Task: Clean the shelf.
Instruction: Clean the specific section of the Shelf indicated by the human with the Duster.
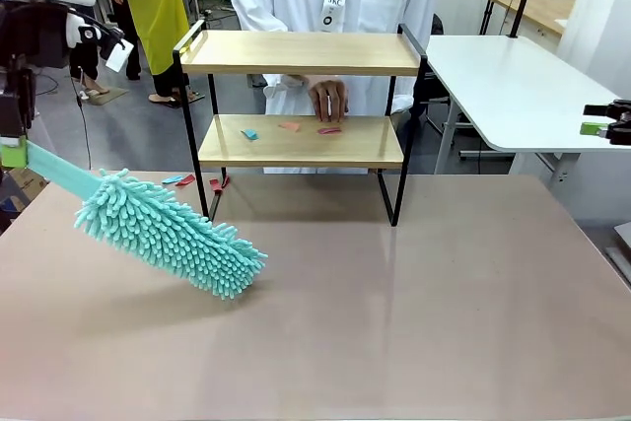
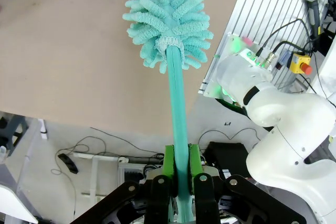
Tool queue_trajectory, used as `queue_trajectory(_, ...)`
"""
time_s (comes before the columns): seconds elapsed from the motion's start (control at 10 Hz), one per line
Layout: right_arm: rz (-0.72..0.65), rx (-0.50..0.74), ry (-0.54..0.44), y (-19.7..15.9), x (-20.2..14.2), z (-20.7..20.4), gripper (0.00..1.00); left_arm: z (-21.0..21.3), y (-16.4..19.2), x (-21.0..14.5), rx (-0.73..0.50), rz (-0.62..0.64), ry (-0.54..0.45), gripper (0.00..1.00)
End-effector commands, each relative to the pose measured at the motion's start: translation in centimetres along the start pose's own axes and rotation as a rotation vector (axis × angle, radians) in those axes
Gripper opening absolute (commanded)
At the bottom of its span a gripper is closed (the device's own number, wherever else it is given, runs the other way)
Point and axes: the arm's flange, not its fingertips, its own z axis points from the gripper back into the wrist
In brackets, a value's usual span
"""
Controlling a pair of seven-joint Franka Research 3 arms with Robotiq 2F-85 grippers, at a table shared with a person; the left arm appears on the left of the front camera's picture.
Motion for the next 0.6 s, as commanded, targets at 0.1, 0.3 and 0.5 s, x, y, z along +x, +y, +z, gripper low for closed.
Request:
queue_trajectory(0.1, 0.005, -0.003, 0.002, 0.0, 0.2, -0.1, 1.00, -0.2, 0.7, 0.5, -0.034, 0.008, -0.141, 0.13)
queue_trajectory(0.3, 0.005, -0.003, 0.002, 0.0, 0.2, -0.1, 1.00, -2.0, 0.4, -0.9, -0.089, -0.059, -0.283, 0.13)
queue_trajectory(0.5, 0.005, -0.003, 0.002, 0.0, 0.2, -0.1, 1.00, -3.2, -0.2, -1.8, -0.163, -0.127, -0.433, 0.13)
